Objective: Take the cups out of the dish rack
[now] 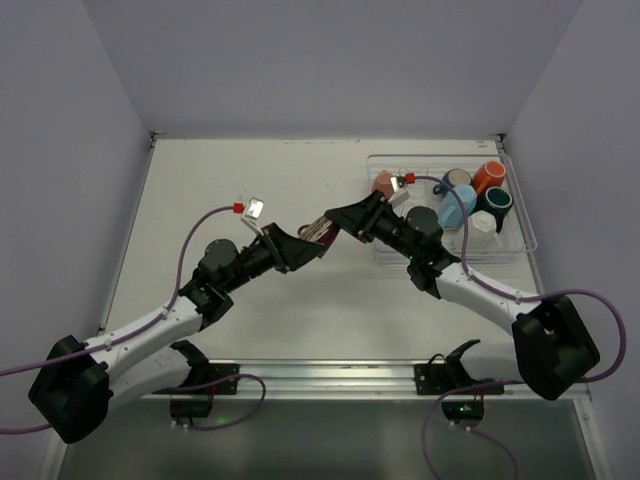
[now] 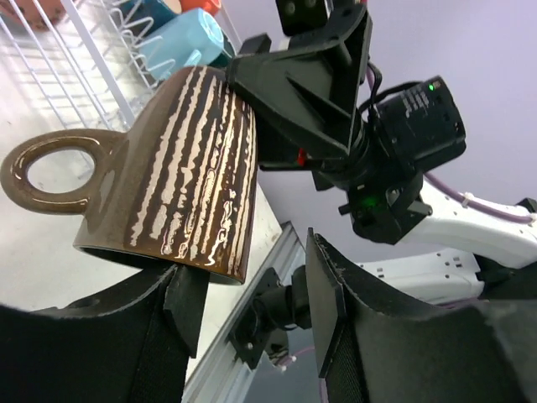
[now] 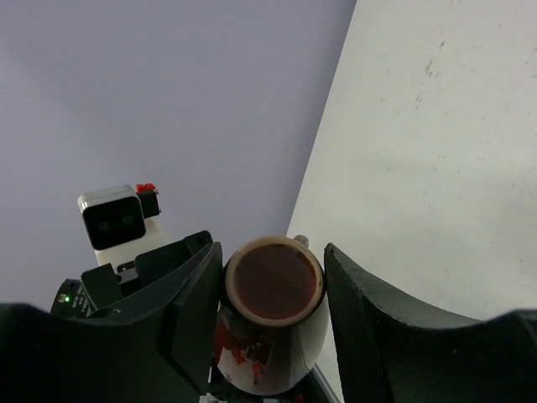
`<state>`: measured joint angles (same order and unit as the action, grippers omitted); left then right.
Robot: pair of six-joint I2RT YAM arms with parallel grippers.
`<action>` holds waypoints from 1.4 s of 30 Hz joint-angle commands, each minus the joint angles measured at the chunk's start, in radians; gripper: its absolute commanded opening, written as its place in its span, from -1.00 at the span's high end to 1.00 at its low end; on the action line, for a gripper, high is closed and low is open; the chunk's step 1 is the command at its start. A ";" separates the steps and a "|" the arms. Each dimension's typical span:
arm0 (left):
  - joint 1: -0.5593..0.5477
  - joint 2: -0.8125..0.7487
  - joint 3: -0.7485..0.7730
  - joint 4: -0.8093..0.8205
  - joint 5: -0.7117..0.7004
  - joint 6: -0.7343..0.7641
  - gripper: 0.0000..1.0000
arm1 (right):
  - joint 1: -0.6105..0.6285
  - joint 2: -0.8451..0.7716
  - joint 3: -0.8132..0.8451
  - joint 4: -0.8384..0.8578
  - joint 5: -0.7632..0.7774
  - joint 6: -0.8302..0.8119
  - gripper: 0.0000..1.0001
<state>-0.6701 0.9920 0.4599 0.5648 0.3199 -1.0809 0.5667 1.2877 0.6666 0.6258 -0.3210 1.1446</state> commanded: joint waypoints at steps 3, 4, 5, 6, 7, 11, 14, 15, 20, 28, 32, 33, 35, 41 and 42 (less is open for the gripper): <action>-0.028 0.003 0.003 0.132 -0.188 0.087 0.04 | 0.030 0.009 -0.050 0.172 0.051 0.053 0.58; -0.029 0.014 0.008 0.135 -0.202 0.096 0.28 | 0.041 0.012 -0.055 0.176 0.053 0.053 0.57; -0.029 0.020 0.014 0.135 -0.212 0.114 0.45 | 0.047 0.013 -0.056 0.178 0.057 0.055 0.56; -0.029 0.025 0.020 0.133 -0.212 0.130 0.65 | 0.055 0.013 -0.059 0.183 0.057 0.055 0.53; -0.031 0.023 0.048 0.116 -0.214 0.148 0.96 | 0.059 0.015 -0.065 0.184 0.056 0.055 0.36; -0.029 -0.018 0.215 -0.314 -0.362 0.370 1.00 | 0.059 -0.008 -0.078 0.144 0.051 0.011 -0.33; -0.008 0.016 0.426 -0.708 -0.459 0.536 1.00 | 0.059 -0.054 -0.044 -0.021 0.059 -0.097 -0.70; 0.006 0.036 0.474 -0.782 -0.466 0.568 1.00 | 0.061 -0.068 -0.036 -0.105 0.071 -0.126 -0.77; 0.206 0.252 0.713 -1.159 -0.359 0.731 1.00 | 0.059 -0.139 0.001 -0.314 0.108 -0.308 -0.93; 0.421 0.586 0.994 -1.416 -0.336 0.851 1.00 | 0.061 -0.283 0.024 -0.574 0.134 -0.482 -0.94; 0.466 0.692 1.043 -1.456 -0.332 0.872 0.99 | 0.061 -0.323 0.008 -0.594 0.138 -0.502 -0.94; 0.477 0.733 1.053 -1.464 -0.325 0.874 0.96 | 0.062 -0.327 0.005 -0.597 0.135 -0.505 -0.94; 0.483 0.778 1.083 -1.499 -0.324 0.883 0.95 | 0.061 -0.334 0.008 -0.606 0.129 -0.513 -0.95; 0.484 0.870 1.102 -1.527 -0.314 0.908 0.63 | 0.062 -0.340 0.010 -0.615 0.128 -0.522 -0.96; 0.484 0.887 1.106 -1.527 -0.314 0.908 0.56 | 0.061 -0.341 0.008 -0.612 0.126 -0.520 -0.96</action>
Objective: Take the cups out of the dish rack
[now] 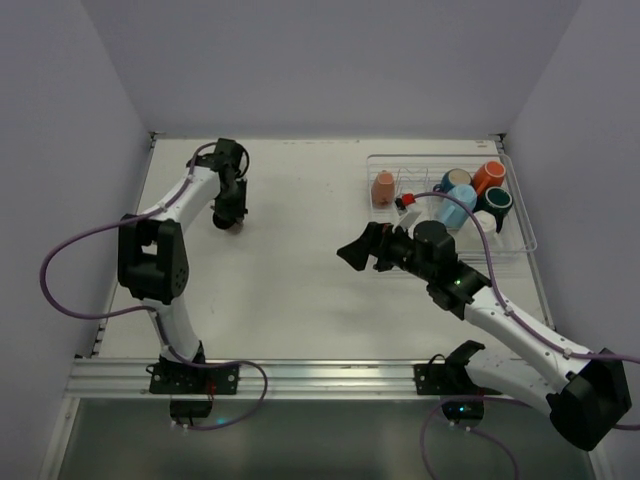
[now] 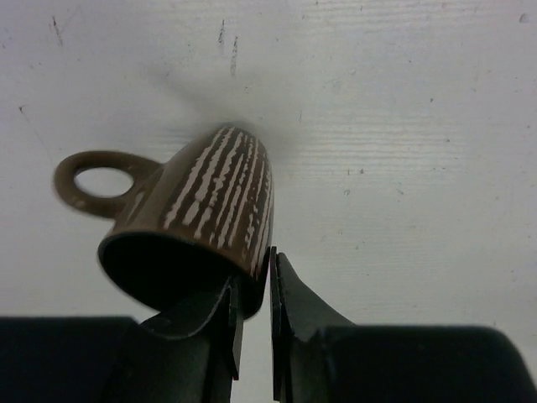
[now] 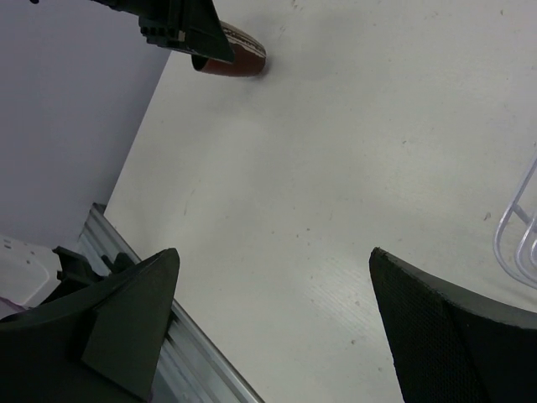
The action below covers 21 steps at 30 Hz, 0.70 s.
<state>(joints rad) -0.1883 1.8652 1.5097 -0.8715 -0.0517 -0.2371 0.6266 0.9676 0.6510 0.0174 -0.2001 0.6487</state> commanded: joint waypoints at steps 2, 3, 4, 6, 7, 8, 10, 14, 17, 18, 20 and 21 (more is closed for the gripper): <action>0.003 0.034 0.064 -0.095 0.023 0.065 0.52 | 0.002 -0.023 0.019 0.001 0.010 -0.024 -0.96; 0.003 0.051 0.070 -0.098 0.018 0.067 0.44 | 0.001 -0.020 0.019 0.001 0.013 -0.024 -0.96; 0.003 0.058 0.073 -0.098 0.013 0.067 0.39 | 0.001 -0.020 0.021 0.001 0.017 -0.026 -0.96; 0.003 0.072 0.079 -0.100 -0.011 0.067 0.30 | 0.001 -0.009 0.022 0.001 0.018 -0.026 -0.96; 0.001 0.074 0.083 -0.098 -0.016 0.065 0.26 | 0.002 -0.004 0.022 0.004 0.013 -0.024 -0.96; 0.003 0.072 0.083 -0.093 -0.025 0.062 0.21 | 0.002 0.000 0.024 0.007 0.011 -0.024 -0.96; 0.001 0.051 0.078 -0.083 -0.037 0.058 0.02 | 0.001 0.006 0.025 0.012 0.014 -0.024 -0.96; 0.000 0.000 0.052 -0.040 -0.037 0.048 -0.11 | 0.001 0.011 0.048 -0.013 0.051 -0.040 -0.96; -0.003 -0.044 0.040 -0.005 -0.008 0.038 -0.32 | 0.002 0.011 0.071 -0.061 0.083 -0.052 -0.96; -0.003 -0.067 0.037 0.005 0.004 0.035 -0.36 | 0.001 0.010 0.088 -0.071 0.097 -0.064 -0.94; -0.010 -0.096 0.034 0.037 0.047 0.025 -0.49 | -0.001 0.013 0.107 -0.094 0.131 -0.080 -0.92; -0.016 -0.130 0.030 0.052 0.056 0.022 -0.51 | 0.001 0.016 0.133 -0.121 0.174 -0.089 -0.91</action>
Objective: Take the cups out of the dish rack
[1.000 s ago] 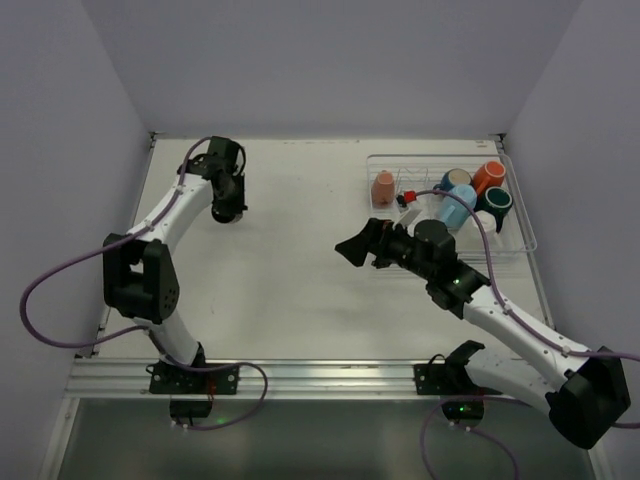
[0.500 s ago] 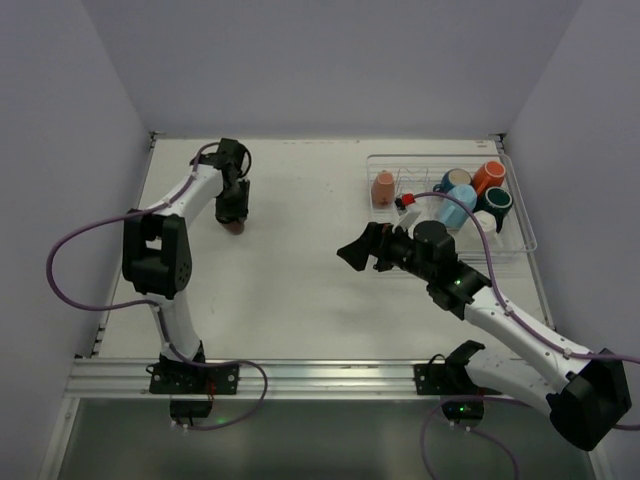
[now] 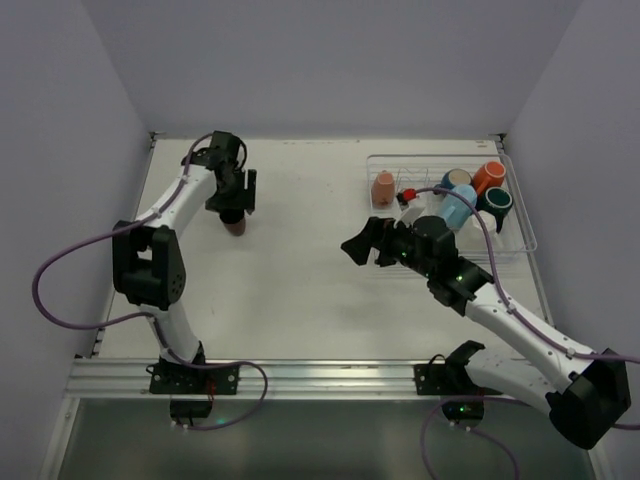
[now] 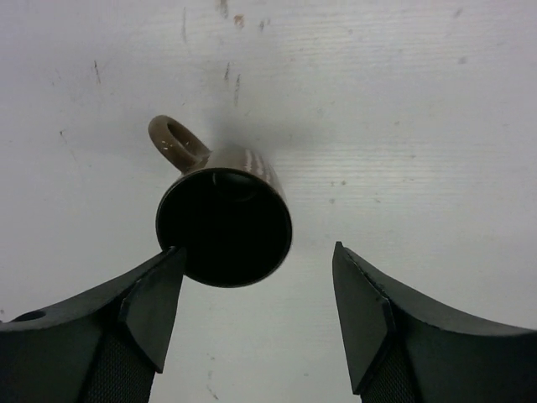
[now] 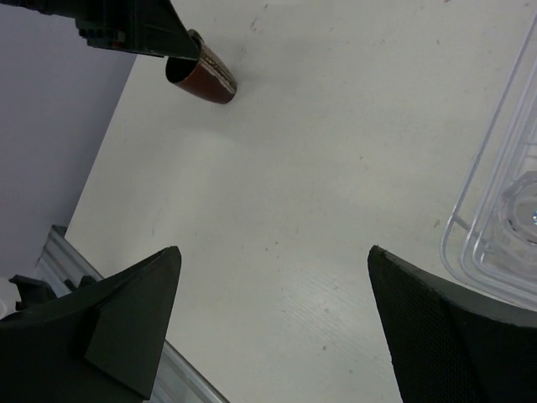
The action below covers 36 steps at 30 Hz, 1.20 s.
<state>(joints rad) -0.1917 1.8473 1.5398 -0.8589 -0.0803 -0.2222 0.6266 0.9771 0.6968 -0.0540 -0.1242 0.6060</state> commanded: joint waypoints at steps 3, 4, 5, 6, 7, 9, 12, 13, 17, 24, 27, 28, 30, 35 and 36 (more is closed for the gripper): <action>-0.014 -0.176 -0.012 0.121 0.203 -0.008 -0.59 | -0.008 0.034 0.151 -0.102 0.170 -0.100 -0.88; -0.014 -0.190 -0.007 0.144 0.243 -0.028 -0.61 | -0.016 0.043 0.168 -0.112 0.207 -0.109 -0.88; -0.014 -0.209 -0.007 0.164 0.269 -0.035 -0.62 | -0.039 0.054 0.184 -0.118 0.222 -0.120 -0.87; -0.015 -0.259 -0.029 0.194 0.295 -0.043 -0.63 | -0.051 0.081 0.214 -0.127 0.239 -0.136 -0.85; -0.015 -0.290 -0.046 0.261 0.344 -0.057 -0.64 | -0.067 0.100 0.233 -0.133 0.265 -0.146 -0.83; -0.017 -0.410 -0.096 0.343 0.398 -0.068 -0.65 | -0.128 0.170 0.285 -0.150 0.270 -0.160 -0.70; -0.020 -0.592 -0.272 0.538 0.502 -0.115 -0.70 | -0.188 0.286 0.358 -0.161 0.310 -0.179 -0.53; -0.025 -0.630 -0.367 0.605 0.552 -0.130 -0.71 | -0.203 0.320 0.381 -0.164 0.337 -0.184 -0.47; -0.041 -0.845 -0.607 0.702 0.597 -0.141 -0.96 | -0.234 0.503 0.541 -0.181 0.437 -0.218 -0.29; -0.048 -0.979 -0.696 0.644 0.547 -0.063 -1.00 | -0.245 0.800 0.796 -0.251 0.514 -0.270 -0.22; -0.126 -0.985 -0.687 0.617 0.507 -0.037 -1.00 | -0.245 0.882 0.885 -0.290 0.540 -0.278 -0.23; -0.167 -0.985 -0.685 0.606 0.490 -0.029 -1.00 | -0.246 0.893 0.895 -0.291 0.551 -0.281 -0.24; -0.219 -0.991 -0.695 0.588 0.440 -0.016 -1.00 | -0.252 0.916 0.914 -0.294 0.558 -0.285 -0.24; -0.259 -1.004 -0.687 0.567 0.396 -0.002 -1.00 | -0.255 0.943 0.914 -0.308 0.561 -0.276 -0.23; -0.264 -1.004 -0.685 0.563 0.389 0.000 -1.00 | -0.255 0.948 0.909 -0.308 0.563 -0.273 -0.23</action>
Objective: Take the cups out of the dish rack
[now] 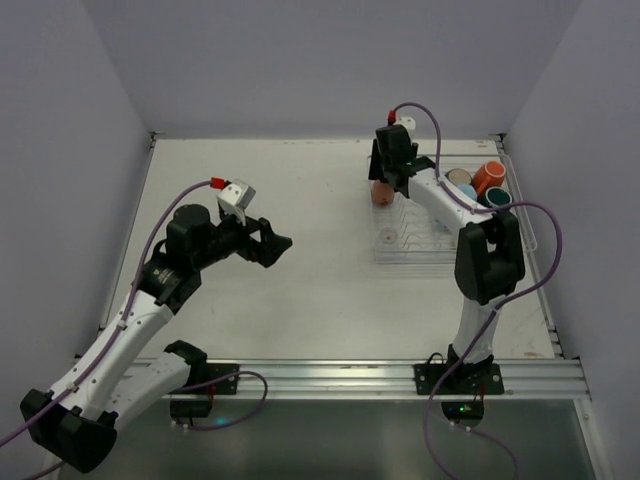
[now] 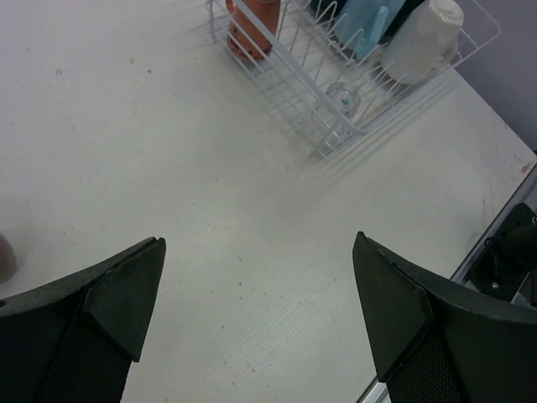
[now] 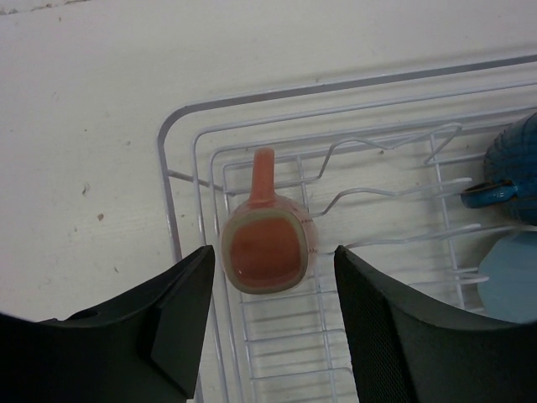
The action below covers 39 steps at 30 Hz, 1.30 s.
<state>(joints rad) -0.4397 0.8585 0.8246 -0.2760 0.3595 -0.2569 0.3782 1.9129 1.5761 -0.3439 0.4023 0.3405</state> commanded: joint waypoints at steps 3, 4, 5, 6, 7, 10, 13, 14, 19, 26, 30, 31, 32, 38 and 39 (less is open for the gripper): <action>-0.028 -0.018 0.031 -0.023 -0.060 0.038 -1.00 | -0.010 0.032 0.019 -0.017 0.024 -0.008 -0.25; -0.031 -0.013 0.030 -0.023 -0.062 0.038 -1.00 | -0.012 0.038 0.021 -0.018 0.014 -0.008 -0.30; -0.033 -0.013 0.030 -0.025 -0.062 0.038 -1.00 | -0.013 0.046 0.027 -0.018 0.010 -0.011 -0.32; -0.033 -0.012 0.031 -0.023 -0.062 0.036 -1.00 | -0.015 0.057 0.030 -0.018 0.006 -0.011 -0.33; -0.033 -0.009 0.030 -0.025 -0.062 0.036 -1.00 | -0.016 0.061 0.033 -0.018 0.001 -0.011 -0.33; -0.033 -0.006 0.030 -0.022 -0.071 0.036 -1.00 | -0.018 0.084 0.056 -0.021 -0.036 -0.015 -0.34; -0.033 0.000 0.030 -0.020 -0.076 0.036 -1.00 | -0.018 0.113 0.090 -0.027 -0.034 -0.024 -0.34; -0.031 0.002 0.031 -0.020 -0.079 0.036 -1.00 | -0.019 0.118 0.093 -0.027 -0.036 -0.026 -0.33; -0.031 0.010 0.028 -0.015 -0.086 0.034 -1.00 | -0.024 0.120 0.096 -0.026 -0.023 -0.035 0.19; -0.030 0.017 0.027 0.035 -0.038 -0.011 -1.00 | -0.022 -0.049 0.027 0.051 0.004 -0.055 0.55; -0.030 0.039 0.025 0.107 0.044 -0.099 -1.00 | -0.024 -0.217 -0.036 0.109 0.009 -0.067 0.64; -0.030 0.045 0.021 0.122 0.053 -0.120 -1.00 | -0.022 -0.242 -0.060 0.121 0.007 -0.067 0.66; -0.030 0.048 0.016 0.171 0.076 -0.171 -1.00 | -0.022 -0.265 -0.074 0.128 0.003 -0.067 0.67; -0.031 0.141 -0.044 0.466 0.157 -0.398 -1.00 | -0.038 -0.458 -0.226 0.169 -0.092 0.003 0.70; -0.031 0.186 -0.045 0.501 0.173 -0.427 -1.00 | -0.041 -0.489 -0.279 0.192 -0.124 0.023 0.70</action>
<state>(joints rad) -0.4671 0.9802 0.7998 0.0120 0.4507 -0.5259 0.3523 1.4975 1.3773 -0.2466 0.3481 0.3080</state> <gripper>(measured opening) 0.997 0.538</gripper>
